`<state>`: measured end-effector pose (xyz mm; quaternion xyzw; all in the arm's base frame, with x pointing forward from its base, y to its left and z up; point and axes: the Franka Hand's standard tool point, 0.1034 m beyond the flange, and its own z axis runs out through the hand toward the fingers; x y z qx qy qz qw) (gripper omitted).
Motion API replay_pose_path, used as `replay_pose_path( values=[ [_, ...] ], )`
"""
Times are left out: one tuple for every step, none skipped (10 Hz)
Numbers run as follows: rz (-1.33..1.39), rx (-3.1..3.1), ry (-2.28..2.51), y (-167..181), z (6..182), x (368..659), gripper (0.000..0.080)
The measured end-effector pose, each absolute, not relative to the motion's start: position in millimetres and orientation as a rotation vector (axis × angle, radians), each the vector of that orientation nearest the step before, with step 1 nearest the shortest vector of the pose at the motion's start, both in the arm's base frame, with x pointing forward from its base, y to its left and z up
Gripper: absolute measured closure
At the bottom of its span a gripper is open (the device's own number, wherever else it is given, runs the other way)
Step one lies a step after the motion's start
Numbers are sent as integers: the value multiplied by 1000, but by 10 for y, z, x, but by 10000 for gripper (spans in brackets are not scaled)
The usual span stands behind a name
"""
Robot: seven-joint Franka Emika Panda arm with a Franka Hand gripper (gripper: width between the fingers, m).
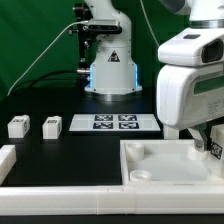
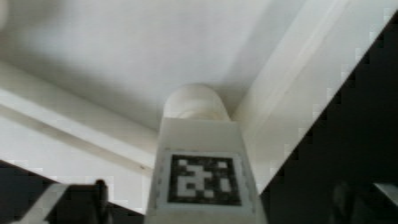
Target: Assemble one leg
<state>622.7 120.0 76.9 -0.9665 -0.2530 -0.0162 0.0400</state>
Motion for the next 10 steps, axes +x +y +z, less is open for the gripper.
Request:
replay_pose_path(
  values=[
    [-50, -2961, -775, 1200, 769, 6227, 329],
    [-51, -2962, -775, 1195, 770, 6230, 509],
    [-51, -2963, -775, 1190, 769, 6231, 506],
    [-51, -2963, -774, 1189, 769, 6231, 506],
    [-51, -2963, -774, 1189, 769, 6231, 506],
    [-48, -2980, -699, 1189, 770, 6231, 506],
    [-46, -2995, -619, 1190, 770, 6232, 506],
    [-39, -3023, -448, 1191, 770, 6232, 506],
    [-30, -3040, -245, 1189, 770, 6232, 506],
    [-26, -3047, -82, 1190, 771, 6232, 506]
  ],
)
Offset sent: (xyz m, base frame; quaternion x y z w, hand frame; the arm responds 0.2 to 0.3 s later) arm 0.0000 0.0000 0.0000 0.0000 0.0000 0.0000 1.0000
